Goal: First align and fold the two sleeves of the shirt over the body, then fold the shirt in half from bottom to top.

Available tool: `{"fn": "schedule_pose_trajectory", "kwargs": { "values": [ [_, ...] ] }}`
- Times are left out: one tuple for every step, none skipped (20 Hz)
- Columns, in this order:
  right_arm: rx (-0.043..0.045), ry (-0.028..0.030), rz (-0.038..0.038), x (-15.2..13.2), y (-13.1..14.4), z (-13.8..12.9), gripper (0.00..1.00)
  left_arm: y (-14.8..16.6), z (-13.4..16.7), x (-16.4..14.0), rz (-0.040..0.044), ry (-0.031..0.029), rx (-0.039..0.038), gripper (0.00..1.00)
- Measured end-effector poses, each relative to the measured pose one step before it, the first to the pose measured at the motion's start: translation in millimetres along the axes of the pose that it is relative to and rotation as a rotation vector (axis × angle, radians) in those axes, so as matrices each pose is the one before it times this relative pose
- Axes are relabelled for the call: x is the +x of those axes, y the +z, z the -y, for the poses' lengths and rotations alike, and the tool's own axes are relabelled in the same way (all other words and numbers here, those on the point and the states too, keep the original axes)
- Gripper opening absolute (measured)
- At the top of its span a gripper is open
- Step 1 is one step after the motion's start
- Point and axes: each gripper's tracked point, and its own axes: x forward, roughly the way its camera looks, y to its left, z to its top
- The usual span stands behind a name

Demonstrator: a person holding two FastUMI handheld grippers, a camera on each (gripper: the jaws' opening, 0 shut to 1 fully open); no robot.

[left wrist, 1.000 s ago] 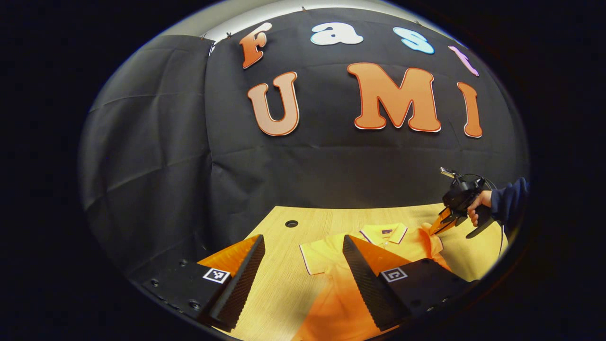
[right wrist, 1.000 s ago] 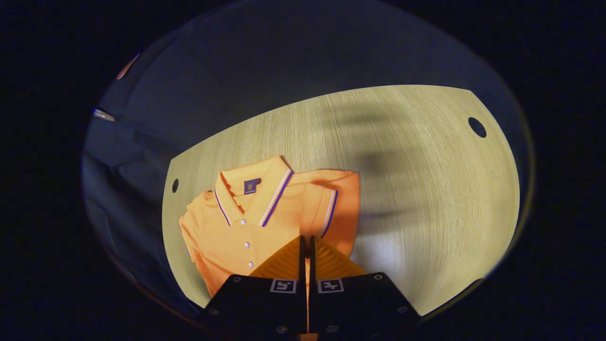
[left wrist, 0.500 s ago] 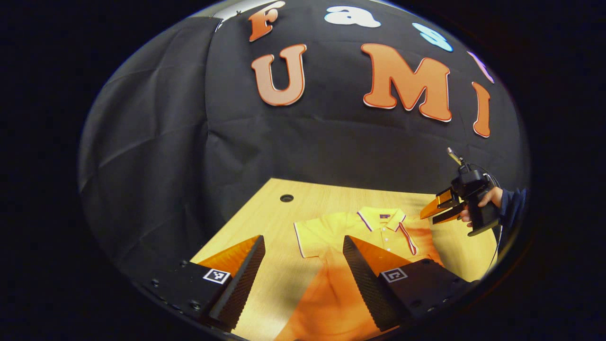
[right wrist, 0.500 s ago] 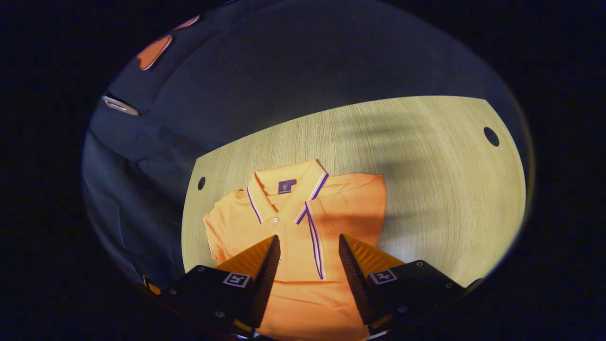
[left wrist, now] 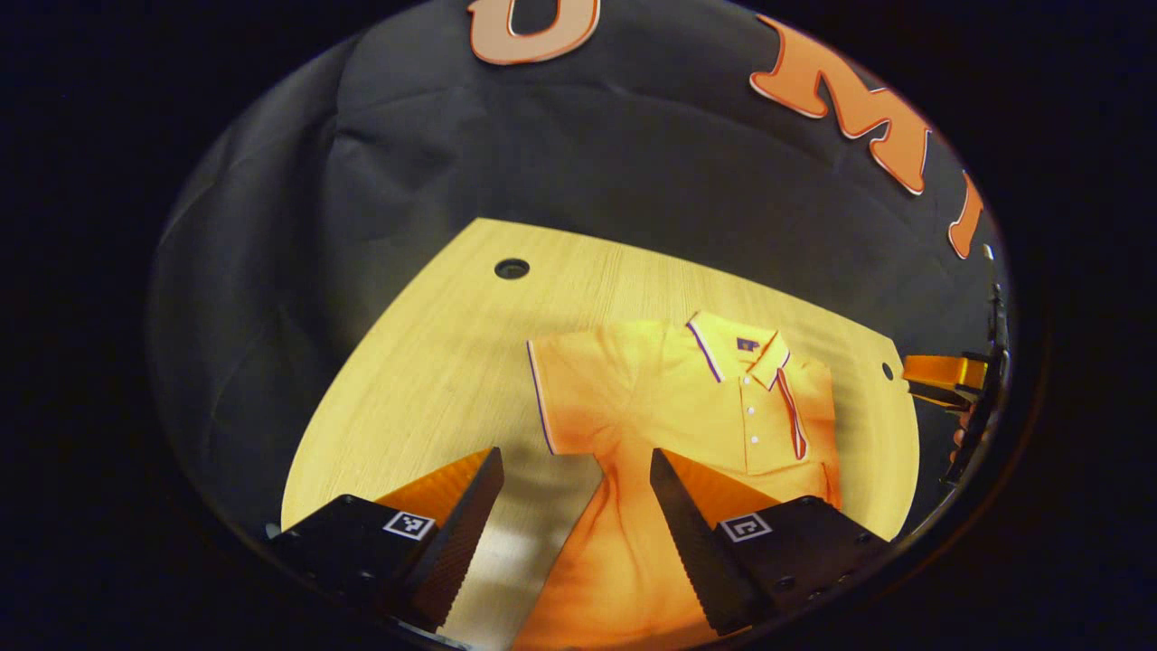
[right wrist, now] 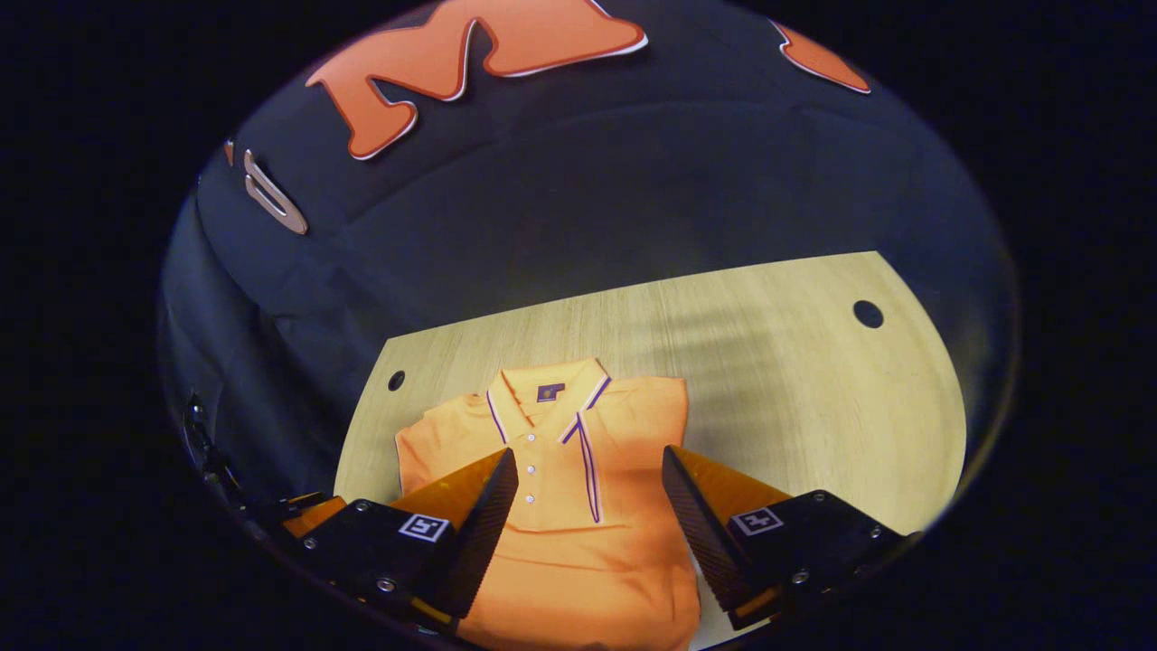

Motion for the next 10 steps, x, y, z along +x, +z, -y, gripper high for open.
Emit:
{"fn": "schedule_pose_trajectory", "kwargs": {
  "values": [
    [0.00137, -0.01874, 0.0238, -9.14, 0.36, 1.01, 0.98, 1.59, -1.53, 14.87, -0.04111, -0.01706, -0.01684, 0.99],
    [0.0002, -0.00673, 0.02282, -11.64, 0.1, -0.05, 0.98, -0.09, -3.07, 9.15, -0.03438, -0.01198, -0.01904, 0.98],
    [-0.00271, -0.01398, 0.03231, -12.83, 1.68, 1.27, 0.98, 5.09, -4.62, 11.33, -0.03296, -0.00869, -0.00971, 0.98],
    [-0.00252, -0.01673, 0.02059, -8.17, 1.03, 2.12, 0.98, 3.5, -5.03, 8.14, -0.02528, 0.00826, 0.00426, 0.99],
    [0.00048, -0.01659, 0.01491, -7.24, -1.28, 2.13, 0.98, 5.26, -1.67, 10.84, -0.01285, 0.00514, 0.00479, 0.99],
    [0.00429, -0.01038, 0.00808, -6.97, -0.81, 0.86, 0.98, 3.28, -2.54, 8.54, -0.01981, 0.00722, 0.00515, 0.99],
    [0.00417, -0.01051, 0.0064, -8.48, -2.17, 0.69, 0.98, 0.8, 0.63, 8.5, -0.02376, 0.00035, -0.00096, 0.97],
    [0.00054, -0.00618, 0.00725, -7.17, -0.48, 2.05, 0.98, 0.64, -0.94, 7.2, -0.02629, 0.00368, 0.00131, 0.97],
    [-0.0021, -0.01777, 0.00714, -5.13, -1.51, 4.05, 0.99, 2.44, -1.72, 8.2, -0.02228, 0.00419, -0.00253, 0.99],
    [-0.00746, -0.01176, 0.01305, -6.85, -0.35, 3.38, 0.99, 3.23, -0.93, 9.06, -0.02078, 0.00324, -0.00321, 0.98]
  ]
}}
